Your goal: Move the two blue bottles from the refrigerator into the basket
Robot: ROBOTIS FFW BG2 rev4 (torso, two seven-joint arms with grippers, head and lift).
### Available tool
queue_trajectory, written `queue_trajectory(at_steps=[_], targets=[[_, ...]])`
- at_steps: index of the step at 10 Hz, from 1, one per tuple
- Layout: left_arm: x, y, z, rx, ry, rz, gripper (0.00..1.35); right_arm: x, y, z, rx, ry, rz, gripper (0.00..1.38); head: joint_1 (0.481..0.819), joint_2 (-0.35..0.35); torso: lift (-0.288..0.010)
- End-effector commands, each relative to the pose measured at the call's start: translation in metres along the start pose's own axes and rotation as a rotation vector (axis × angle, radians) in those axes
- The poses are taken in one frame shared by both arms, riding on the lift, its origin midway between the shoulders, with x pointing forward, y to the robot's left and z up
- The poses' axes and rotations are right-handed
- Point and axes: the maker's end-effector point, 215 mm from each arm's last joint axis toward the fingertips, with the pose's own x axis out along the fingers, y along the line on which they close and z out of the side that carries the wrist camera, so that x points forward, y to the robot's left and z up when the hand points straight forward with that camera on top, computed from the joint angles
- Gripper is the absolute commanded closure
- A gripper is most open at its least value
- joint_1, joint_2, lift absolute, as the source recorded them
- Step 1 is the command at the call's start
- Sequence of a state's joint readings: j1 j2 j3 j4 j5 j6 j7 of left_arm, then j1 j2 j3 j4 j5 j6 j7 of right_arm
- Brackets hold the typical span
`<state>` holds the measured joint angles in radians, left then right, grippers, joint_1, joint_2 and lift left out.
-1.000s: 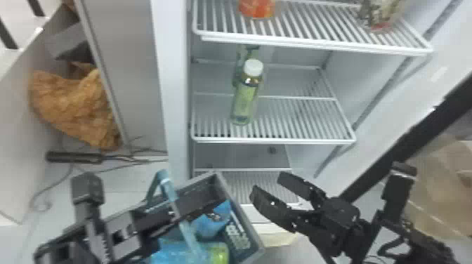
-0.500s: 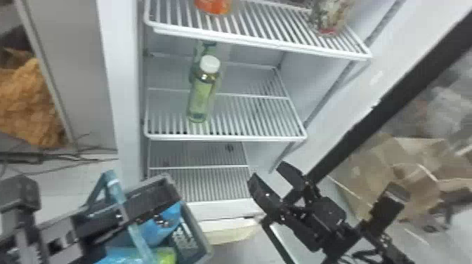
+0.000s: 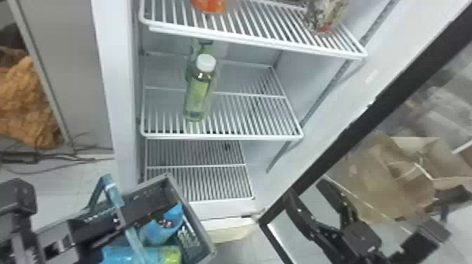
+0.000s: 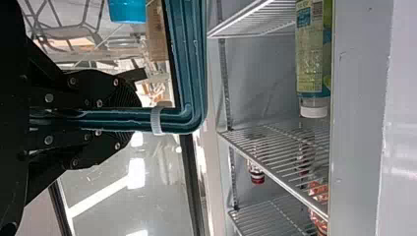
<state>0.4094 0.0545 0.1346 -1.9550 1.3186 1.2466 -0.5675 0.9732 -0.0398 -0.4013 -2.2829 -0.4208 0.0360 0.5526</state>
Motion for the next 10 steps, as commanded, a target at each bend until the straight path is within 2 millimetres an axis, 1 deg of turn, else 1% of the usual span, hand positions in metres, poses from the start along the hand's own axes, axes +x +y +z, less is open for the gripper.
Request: queue_trajectory(at_steps=[1, 2, 3, 4, 5, 6, 10], targets=[[0.0, 0.001, -0.001, -0.003, 0.001, 0.003, 1.2, -0.015, -0.006, 0.0, -0.029, 0.014, -0.026, 0.19, 0.695, -0.35, -0.22], [-0.001, 0.002, -0.001, -0.004, -0.001, 0.005, 1.2, -0.022, -0.008, 0.0, -0.037, 0.025, -0.037, 0.19, 0.695, -0.35, -0.22], [-0.003, 0.002, -0.001, -0.008, -0.006, 0.005, 1.2, -0.028, -0.006, 0.004, -0.056, 0.026, -0.042, 0.19, 0.695, -0.35, -0.22], [-0.004, 0.002, -0.001, -0.009, -0.011, 0.006, 1.2, -0.034, -0.004, 0.015, -0.091, 0.019, -0.057, 0.19, 0.695, -0.35, -0.22], [-0.003, 0.002, -0.002, -0.009, -0.009, 0.005, 1.2, -0.037, -0.004, 0.022, -0.104, 0.006, -0.064, 0.19, 0.695, -0.35, -0.22], [-0.003, 0.002, 0.0, -0.007, -0.011, 0.003, 1.2, -0.039, -0.003, 0.033, -0.126, -0.021, -0.066, 0.2, 0.695, -0.35, -0.22], [-0.004, 0.002, 0.0, -0.008, -0.014, 0.003, 1.2, -0.042, -0.003, 0.031, -0.114, -0.019, -0.07, 0.2, 0.695, -0.35, -0.22]])
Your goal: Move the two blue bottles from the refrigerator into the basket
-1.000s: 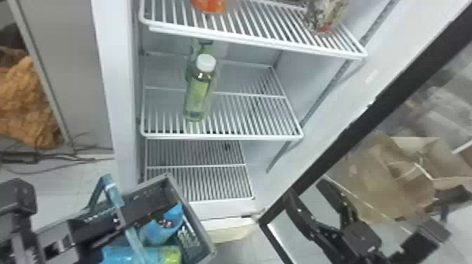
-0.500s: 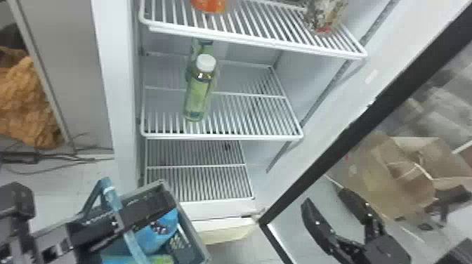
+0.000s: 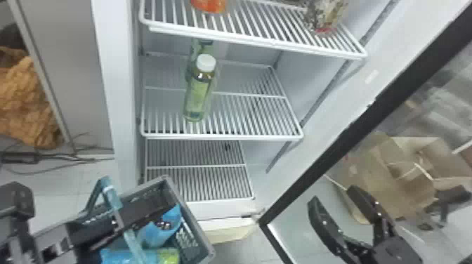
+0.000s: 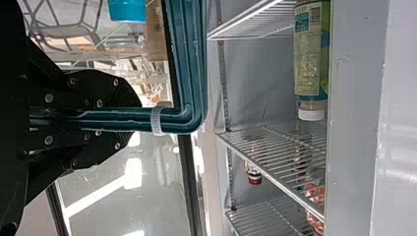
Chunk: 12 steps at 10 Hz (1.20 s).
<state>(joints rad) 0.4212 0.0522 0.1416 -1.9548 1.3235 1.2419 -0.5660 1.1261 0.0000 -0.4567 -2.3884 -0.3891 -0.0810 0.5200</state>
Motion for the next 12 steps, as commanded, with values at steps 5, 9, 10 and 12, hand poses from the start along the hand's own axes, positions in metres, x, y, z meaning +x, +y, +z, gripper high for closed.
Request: queue_trajectory(at_steps=[5, 9, 10, 12], targets=[[-0.001, 0.002, -0.002, -0.006, -0.002, 0.004, 1.2, 0.0, -0.001, -0.005, 0.007, 0.007, -0.004, 0.2, 0.695, -0.35, -0.22], [0.0, 0.0, -0.002, -0.007, -0.003, -0.001, 1.2, 0.002, -0.004, -0.011, 0.022, 0.007, -0.01, 0.2, 0.695, -0.35, -0.22], [0.0, 0.0, -0.002, -0.007, -0.003, -0.001, 1.2, 0.002, -0.005, -0.012, 0.025, 0.005, -0.012, 0.2, 0.695, -0.35, -0.22], [0.0, 0.0, -0.002, -0.007, -0.003, -0.001, 1.2, 0.004, -0.004, -0.012, 0.033, 0.002, -0.009, 0.2, 0.695, -0.35, -0.22]])
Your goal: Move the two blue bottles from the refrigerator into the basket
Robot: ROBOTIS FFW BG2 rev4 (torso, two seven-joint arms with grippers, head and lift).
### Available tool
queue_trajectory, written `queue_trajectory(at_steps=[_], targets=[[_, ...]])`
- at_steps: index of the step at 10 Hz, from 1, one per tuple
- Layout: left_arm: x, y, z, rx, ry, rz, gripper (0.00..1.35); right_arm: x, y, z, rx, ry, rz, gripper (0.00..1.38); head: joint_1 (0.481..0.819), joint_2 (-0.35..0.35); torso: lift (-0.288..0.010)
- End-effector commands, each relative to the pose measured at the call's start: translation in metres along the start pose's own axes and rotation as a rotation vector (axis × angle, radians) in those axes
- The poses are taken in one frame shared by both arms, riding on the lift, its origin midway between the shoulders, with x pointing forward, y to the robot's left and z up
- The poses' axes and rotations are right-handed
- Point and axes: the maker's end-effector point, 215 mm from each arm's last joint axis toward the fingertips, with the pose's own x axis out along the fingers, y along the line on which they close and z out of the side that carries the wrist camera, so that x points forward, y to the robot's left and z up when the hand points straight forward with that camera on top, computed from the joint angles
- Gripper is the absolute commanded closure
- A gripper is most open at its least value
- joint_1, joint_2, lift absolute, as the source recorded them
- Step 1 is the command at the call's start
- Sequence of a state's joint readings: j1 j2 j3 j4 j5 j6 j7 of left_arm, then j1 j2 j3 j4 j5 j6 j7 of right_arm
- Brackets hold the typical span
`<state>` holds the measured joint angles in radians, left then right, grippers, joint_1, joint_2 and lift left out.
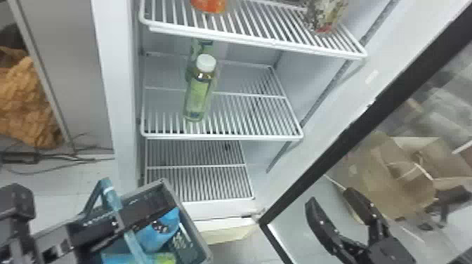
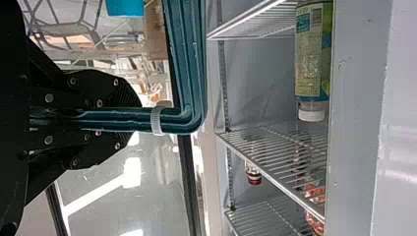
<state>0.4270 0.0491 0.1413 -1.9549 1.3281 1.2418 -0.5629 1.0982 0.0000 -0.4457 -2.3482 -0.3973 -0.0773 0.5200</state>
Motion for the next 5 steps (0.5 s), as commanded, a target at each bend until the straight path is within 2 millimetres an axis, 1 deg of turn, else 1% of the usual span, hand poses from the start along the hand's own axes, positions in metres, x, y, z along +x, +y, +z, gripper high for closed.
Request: queue_trajectory(at_steps=[1, 5], targets=[[0.001, -0.001, 0.001, 0.003, 0.0, -0.002, 1.2, 0.002, 0.0, -0.002, 0.01, -0.003, -0.001, 0.2, 0.695, -0.35, -0.22], [0.002, -0.002, 0.003, 0.009, -0.001, -0.004, 1.2, 0.013, 0.003, 0.0, 0.026, -0.027, 0.02, 0.2, 0.695, -0.35, -0.22]])
